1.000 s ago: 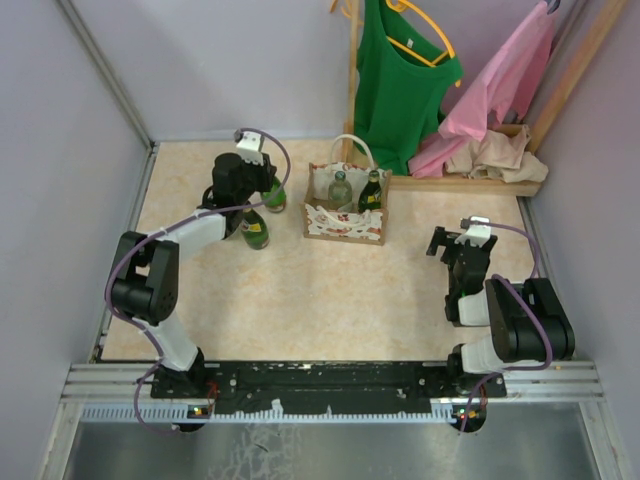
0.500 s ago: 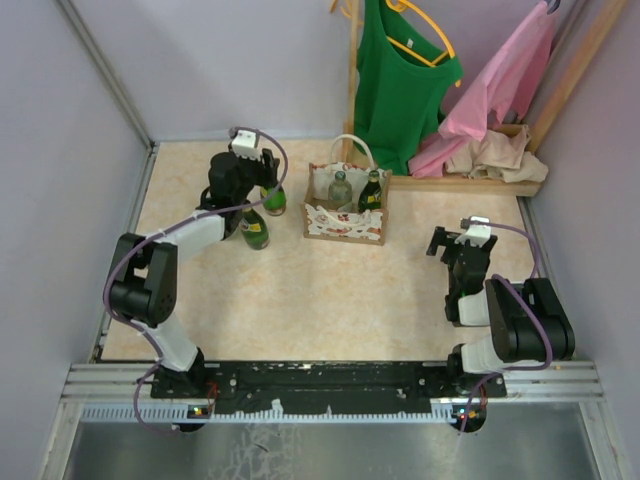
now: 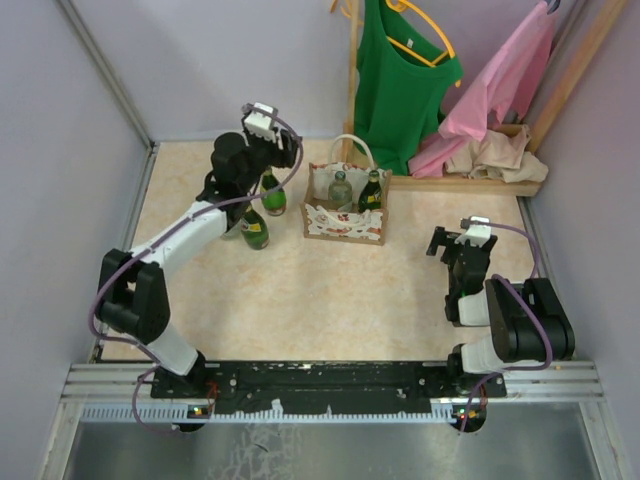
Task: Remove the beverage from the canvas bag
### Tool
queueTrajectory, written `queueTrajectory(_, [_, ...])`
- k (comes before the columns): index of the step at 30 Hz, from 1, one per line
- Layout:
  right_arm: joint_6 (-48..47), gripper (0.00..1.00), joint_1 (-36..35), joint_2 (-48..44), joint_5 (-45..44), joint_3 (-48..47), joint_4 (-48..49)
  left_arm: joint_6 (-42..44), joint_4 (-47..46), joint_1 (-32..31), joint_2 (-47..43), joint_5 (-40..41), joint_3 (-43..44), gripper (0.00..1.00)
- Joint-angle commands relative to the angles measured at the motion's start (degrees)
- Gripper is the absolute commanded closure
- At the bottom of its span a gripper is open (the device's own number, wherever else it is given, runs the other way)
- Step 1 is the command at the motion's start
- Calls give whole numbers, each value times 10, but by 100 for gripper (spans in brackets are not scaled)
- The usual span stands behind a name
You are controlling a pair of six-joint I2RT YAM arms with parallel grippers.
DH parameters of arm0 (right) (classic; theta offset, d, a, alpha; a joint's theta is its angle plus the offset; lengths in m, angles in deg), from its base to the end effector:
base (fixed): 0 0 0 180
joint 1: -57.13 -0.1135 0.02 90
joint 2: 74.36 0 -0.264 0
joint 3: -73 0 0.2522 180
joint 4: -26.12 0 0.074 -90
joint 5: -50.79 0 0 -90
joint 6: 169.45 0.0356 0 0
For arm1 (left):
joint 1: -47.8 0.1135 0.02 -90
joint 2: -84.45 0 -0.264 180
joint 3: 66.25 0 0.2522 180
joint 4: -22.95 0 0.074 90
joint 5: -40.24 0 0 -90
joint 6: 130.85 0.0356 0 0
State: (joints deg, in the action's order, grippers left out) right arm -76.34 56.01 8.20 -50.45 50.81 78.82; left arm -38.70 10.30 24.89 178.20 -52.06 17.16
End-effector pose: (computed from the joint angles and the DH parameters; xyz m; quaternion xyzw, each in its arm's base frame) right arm 0.2185 -0.0027 0.1415 0.0775 0.7480 -0.0495 0.6573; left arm 0.3631 -0.1550 0.3361 0.1644 0.6729 -0.1436 0.7068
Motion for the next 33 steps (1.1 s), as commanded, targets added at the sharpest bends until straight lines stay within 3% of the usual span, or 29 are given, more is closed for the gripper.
queueTrajectory(1, [-7,1,-5,1,-3,-20,32,20,51,-55,-13,-52,47,30])
queueTrajectory(4, [-7,1,-5,1,-3,-20,32,23,66,-86,9,-57,66,19])
queueTrajectory(9, [-7,1,-5,1,-3,-20,32,9,73,-106,48,-75,86,12])
queueTrajectory(33, [-7,1,-5,1,-3,-20,31,-12,110,-119,191,-32,148,7])
